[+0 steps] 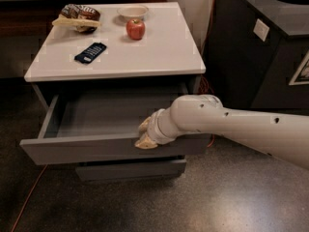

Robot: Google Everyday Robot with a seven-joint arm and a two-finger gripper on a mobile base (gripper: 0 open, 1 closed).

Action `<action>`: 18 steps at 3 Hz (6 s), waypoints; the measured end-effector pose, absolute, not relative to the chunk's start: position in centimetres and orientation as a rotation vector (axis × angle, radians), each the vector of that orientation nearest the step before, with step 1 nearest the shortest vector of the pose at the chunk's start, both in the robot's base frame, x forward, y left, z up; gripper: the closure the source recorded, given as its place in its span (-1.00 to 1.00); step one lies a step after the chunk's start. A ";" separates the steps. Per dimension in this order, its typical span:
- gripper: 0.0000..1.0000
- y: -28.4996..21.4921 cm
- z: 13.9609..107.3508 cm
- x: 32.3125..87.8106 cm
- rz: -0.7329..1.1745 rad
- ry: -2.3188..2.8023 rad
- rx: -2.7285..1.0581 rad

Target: Place apple into top drawer

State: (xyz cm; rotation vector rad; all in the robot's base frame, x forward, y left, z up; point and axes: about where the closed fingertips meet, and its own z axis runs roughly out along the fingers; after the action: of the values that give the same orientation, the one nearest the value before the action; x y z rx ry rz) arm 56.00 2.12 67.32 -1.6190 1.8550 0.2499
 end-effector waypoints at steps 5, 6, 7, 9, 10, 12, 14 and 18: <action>-1.00 -1.6 77.6 51.1 0.211 1.771 -1.525; -1.00 -2.3 80.1 53.8 0.316 1.776 -1.517; -1.00 -2.6 84.6 56.7 0.425 1.771 -1.462; -1.00 -0.7 91.9 64.1 0.573 1.862 -1.253; -1.00 -0.6 91.4 64.0 0.560 1.860 -1.268; -1.00 0.4 91.0 67.8 0.546 1.899 -1.166; -1.00 2.3 90.1 77.5 0.580 1.909 -0.964; -1.00 2.4 86.0 91.6 0.485 1.936 -0.707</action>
Offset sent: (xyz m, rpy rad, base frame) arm -0.0942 -0.0179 0.0287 0.0497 -0.0351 -0.0405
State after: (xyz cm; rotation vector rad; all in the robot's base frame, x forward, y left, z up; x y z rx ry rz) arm 91.56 2.36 86.01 -0.7071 1.9355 0.4846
